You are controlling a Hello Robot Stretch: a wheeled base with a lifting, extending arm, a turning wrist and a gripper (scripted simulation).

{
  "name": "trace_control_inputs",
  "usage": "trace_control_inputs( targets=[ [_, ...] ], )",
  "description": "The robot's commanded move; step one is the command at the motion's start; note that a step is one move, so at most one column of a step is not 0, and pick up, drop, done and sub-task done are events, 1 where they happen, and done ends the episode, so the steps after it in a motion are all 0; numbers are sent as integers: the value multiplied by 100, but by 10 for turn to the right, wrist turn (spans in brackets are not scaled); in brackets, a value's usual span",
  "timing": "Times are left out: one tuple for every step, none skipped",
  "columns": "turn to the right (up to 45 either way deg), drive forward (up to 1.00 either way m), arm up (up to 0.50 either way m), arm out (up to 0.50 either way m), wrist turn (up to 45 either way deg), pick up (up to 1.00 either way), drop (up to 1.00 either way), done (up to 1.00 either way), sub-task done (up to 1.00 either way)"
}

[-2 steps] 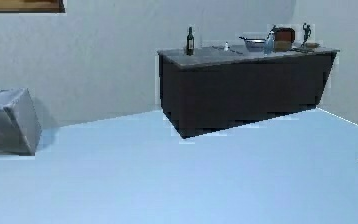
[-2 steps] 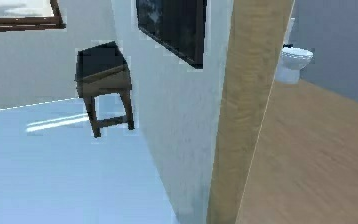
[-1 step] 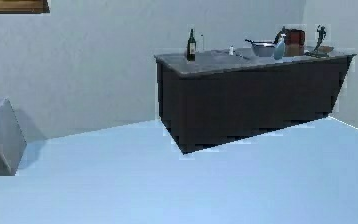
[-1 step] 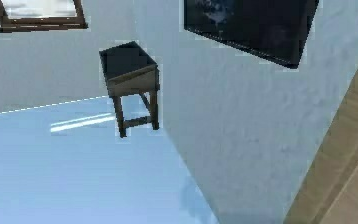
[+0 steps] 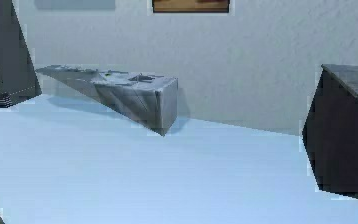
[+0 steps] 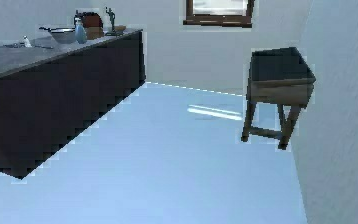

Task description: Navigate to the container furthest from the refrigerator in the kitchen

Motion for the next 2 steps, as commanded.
trace_control_inputs(
  targets=[
    [0,90,0,0,0,0,0,0,0],
    [-450,0,0,0,0,0,0,0,0]
  ],
)
